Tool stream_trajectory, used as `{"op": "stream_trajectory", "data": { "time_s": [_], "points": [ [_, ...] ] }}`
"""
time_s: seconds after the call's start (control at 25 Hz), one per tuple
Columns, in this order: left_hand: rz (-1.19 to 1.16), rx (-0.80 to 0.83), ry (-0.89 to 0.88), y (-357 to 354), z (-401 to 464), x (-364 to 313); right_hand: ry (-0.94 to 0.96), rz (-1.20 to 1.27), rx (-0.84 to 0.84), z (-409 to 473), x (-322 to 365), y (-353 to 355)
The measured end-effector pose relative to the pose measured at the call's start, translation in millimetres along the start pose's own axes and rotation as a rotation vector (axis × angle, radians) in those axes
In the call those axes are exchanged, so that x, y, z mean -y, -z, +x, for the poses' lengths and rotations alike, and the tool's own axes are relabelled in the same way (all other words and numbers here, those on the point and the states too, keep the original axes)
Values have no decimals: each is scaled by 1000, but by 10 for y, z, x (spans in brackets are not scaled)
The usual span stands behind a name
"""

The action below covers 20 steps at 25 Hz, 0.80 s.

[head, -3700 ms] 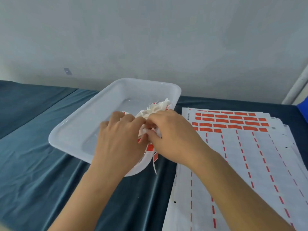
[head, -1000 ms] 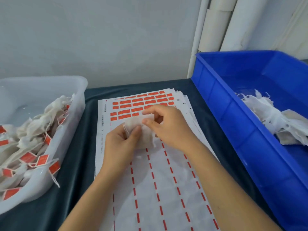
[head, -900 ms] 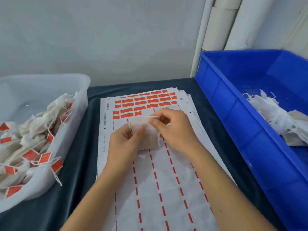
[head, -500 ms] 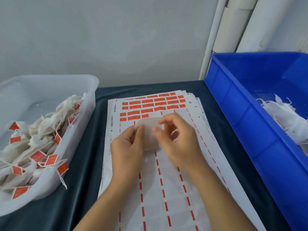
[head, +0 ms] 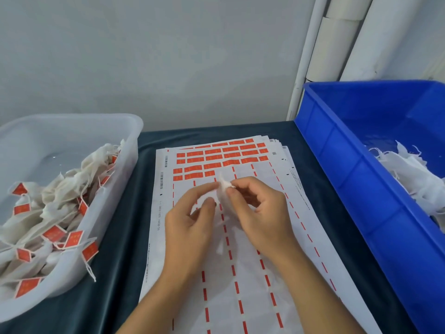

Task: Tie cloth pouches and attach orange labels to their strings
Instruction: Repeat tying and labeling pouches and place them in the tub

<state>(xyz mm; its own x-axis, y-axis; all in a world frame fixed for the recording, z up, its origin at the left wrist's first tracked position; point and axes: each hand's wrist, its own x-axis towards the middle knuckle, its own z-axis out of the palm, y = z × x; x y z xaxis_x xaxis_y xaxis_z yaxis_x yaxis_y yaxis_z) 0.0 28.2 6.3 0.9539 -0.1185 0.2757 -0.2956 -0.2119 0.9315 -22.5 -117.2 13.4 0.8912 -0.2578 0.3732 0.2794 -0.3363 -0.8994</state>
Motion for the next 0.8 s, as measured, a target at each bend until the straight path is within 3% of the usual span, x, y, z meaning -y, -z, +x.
{"op": "stream_trajectory", "data": {
  "time_s": [0.2,0.44,0.64,0.8],
  "points": [
    [-172,129,184,91,103,-21,-7,27,32,2,-26,-10],
    [-184,132,222,53,90,18,-13,1,-106,30,-78,20],
    [-357,197,251,110,94,34,-7,-25,-171,47,-74,24],
    [-229,349,232,133,108,1,-13,-72,-256,52,-99,60]
  ]
}}
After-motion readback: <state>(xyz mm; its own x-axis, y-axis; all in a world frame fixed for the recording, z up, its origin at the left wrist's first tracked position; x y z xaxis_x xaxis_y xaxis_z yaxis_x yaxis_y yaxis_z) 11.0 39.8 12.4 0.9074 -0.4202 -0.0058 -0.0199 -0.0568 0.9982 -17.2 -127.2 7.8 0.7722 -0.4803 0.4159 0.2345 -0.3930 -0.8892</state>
